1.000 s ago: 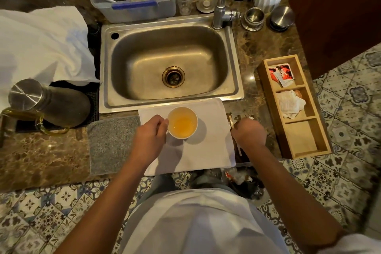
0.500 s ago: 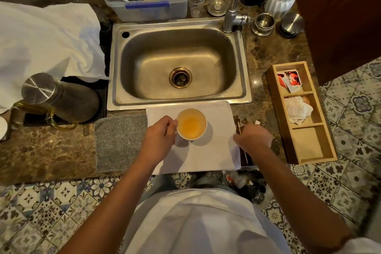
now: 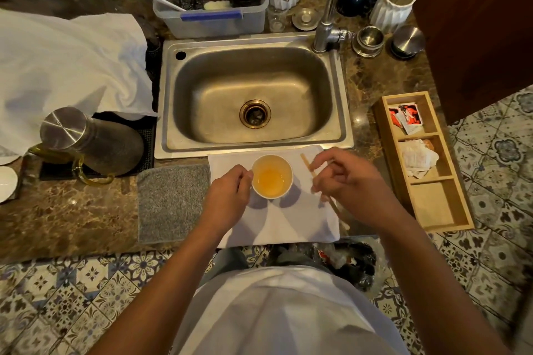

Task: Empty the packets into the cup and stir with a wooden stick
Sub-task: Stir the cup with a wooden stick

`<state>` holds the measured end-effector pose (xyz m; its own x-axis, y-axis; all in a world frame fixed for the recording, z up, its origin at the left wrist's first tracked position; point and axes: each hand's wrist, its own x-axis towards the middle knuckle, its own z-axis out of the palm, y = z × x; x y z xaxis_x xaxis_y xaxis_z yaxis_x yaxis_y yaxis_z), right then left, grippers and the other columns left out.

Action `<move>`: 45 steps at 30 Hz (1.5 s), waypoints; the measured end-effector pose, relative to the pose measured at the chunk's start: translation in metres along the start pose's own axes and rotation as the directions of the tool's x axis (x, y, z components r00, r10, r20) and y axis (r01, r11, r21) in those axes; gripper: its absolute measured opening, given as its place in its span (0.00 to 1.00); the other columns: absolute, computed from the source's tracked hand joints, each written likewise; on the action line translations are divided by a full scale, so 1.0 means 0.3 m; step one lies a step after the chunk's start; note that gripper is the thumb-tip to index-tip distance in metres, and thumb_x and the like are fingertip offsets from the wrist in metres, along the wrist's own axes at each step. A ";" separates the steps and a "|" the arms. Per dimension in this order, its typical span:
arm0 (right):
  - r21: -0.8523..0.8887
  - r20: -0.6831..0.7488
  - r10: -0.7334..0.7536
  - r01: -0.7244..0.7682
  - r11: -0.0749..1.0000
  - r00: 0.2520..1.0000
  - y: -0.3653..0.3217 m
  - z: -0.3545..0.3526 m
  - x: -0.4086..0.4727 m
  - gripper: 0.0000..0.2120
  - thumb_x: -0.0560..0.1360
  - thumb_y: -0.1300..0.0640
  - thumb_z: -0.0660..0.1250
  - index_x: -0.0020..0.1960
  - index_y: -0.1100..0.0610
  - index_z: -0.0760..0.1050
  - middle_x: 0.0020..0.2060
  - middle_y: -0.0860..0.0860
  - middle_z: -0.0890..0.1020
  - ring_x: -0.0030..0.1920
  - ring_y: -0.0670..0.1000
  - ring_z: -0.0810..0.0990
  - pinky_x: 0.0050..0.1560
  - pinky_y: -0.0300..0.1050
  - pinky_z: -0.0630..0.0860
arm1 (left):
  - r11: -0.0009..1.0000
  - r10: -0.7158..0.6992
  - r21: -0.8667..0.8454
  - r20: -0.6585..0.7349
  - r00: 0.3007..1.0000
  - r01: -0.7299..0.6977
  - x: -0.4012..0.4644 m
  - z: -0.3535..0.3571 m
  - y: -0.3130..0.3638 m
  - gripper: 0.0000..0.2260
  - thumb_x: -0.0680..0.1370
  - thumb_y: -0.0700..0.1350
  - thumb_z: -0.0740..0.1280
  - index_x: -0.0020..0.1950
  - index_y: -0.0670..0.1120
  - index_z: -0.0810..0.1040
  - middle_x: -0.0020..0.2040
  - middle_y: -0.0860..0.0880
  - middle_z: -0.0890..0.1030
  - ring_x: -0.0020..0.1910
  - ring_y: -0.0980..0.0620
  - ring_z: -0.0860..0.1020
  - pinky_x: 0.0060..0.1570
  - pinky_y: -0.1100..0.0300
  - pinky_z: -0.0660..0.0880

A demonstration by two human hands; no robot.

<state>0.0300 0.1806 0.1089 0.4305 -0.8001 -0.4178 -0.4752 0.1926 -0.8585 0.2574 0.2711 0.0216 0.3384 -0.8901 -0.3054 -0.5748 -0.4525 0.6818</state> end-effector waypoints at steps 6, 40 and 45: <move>0.239 0.124 0.037 -0.066 0.969 0.992 -0.045 0.062 0.025 0.12 0.79 0.70 0.61 0.47 0.66 0.84 0.35 0.64 0.81 0.33 0.54 0.77 0.38 0.44 0.77 | 1.000 0.012 -0.002 -0.011 1.000 -0.012 -0.005 0.002 -0.009 0.13 0.83 0.53 0.58 0.46 0.48 0.75 0.34 0.48 0.80 0.34 0.46 0.79 0.37 0.43 0.78; 0.164 -0.353 -0.070 0.136 0.977 0.933 -0.007 0.168 -0.002 0.22 0.86 0.50 0.55 0.46 0.59 0.83 0.31 0.54 0.86 0.29 0.52 0.83 0.36 0.42 0.80 | 1.000 0.003 -0.022 -0.005 1.000 -0.003 0.001 0.018 -0.039 0.15 0.82 0.59 0.54 0.44 0.50 0.72 0.33 0.48 0.81 0.30 0.46 0.79 0.34 0.41 0.78; -0.035 -0.367 -0.198 0.199 0.979 0.909 0.012 0.169 -0.002 0.21 0.86 0.52 0.58 0.41 0.59 0.83 0.26 0.50 0.81 0.27 0.46 0.78 0.35 0.43 0.76 | 1.000 0.019 0.021 0.005 1.000 -0.019 0.004 0.014 -0.037 0.13 0.84 0.55 0.55 0.45 0.50 0.72 0.33 0.48 0.81 0.31 0.46 0.79 0.35 0.42 0.78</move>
<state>0.0670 0.2105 0.0910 0.2043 -0.9737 -0.1006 -0.4067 0.0090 -0.9135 0.2610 0.2747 0.0108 0.3238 -0.8987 -0.2959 -0.5969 -0.4367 0.6731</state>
